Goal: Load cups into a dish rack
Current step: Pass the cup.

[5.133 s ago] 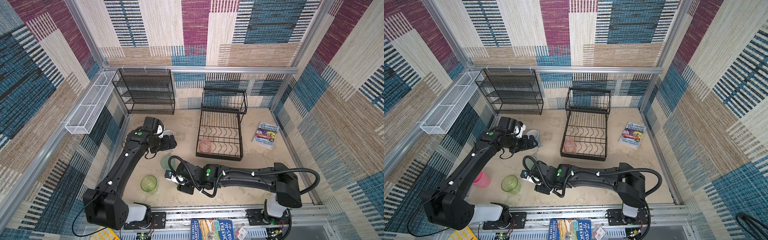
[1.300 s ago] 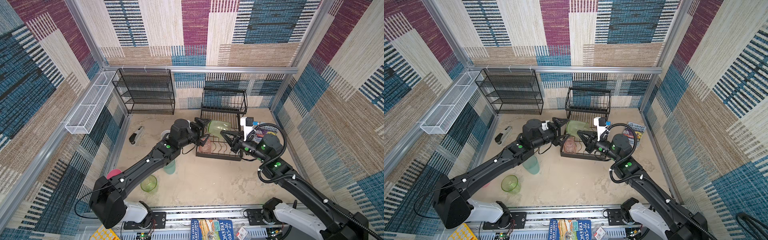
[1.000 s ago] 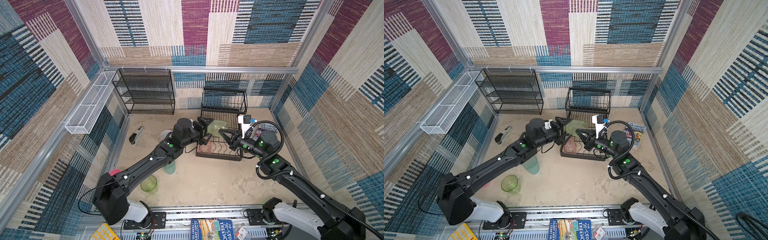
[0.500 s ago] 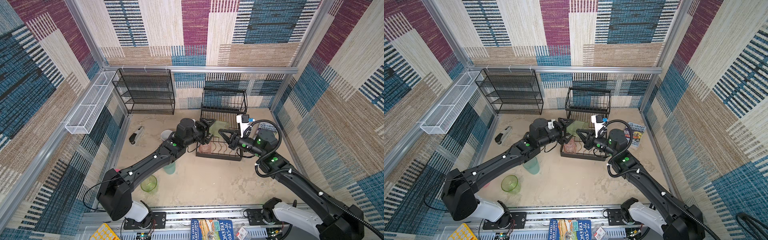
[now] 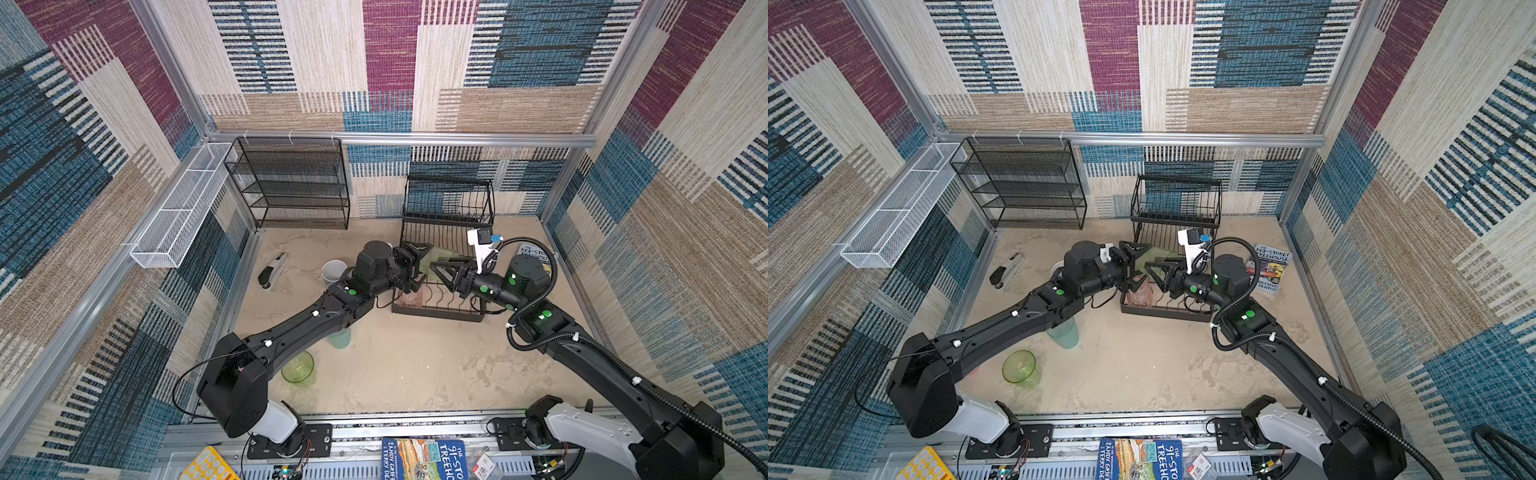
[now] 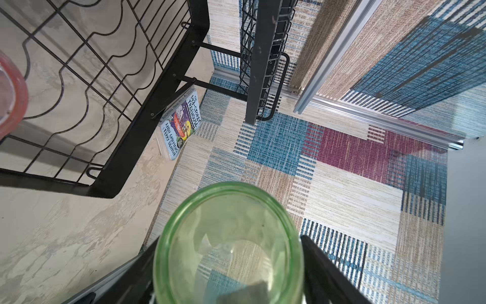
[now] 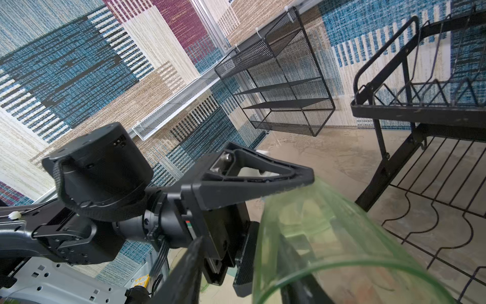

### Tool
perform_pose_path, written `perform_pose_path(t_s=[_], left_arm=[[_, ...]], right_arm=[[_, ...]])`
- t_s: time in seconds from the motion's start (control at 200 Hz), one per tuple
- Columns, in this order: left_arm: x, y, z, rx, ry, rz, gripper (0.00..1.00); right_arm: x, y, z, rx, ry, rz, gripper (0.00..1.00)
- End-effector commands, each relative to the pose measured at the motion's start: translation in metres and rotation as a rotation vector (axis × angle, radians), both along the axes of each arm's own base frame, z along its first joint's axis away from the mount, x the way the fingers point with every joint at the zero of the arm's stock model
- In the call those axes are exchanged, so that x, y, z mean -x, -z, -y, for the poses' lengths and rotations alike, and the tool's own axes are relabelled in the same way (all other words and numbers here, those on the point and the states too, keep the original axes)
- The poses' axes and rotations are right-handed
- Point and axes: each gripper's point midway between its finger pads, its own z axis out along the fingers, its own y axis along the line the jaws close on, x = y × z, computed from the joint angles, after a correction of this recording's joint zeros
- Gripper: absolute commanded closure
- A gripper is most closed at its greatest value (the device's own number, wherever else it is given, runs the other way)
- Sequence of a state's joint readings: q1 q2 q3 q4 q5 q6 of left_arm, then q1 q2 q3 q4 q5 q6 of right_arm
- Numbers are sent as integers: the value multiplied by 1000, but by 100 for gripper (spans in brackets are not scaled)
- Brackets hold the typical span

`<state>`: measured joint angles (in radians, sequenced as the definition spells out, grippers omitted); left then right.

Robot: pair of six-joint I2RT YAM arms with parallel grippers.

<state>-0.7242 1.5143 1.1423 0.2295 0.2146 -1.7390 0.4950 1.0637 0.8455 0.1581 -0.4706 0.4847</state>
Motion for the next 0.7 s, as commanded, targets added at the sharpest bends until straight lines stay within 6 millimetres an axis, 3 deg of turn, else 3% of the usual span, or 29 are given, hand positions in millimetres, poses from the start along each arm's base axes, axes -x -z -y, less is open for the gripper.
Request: perform_pose_path(t_s=[0.0, 0.17, 0.536, 0.696], left_arm=[[-1, 3, 2, -20, 18, 28, 46], [-4, 9, 3, -30, 16, 25, 47], [1, -4, -6, -38, 7, 60, 46], [6, -5, -9, -33, 14, 59, 37]], right_arm=[[-3, -14, 2, -17, 19, 49, 50], [-9, -6, 8, -3, 56, 20, 49], [-8, 1, 5, 5, 31, 16, 86], [-5, 1, 1, 7, 2, 21, 100]])
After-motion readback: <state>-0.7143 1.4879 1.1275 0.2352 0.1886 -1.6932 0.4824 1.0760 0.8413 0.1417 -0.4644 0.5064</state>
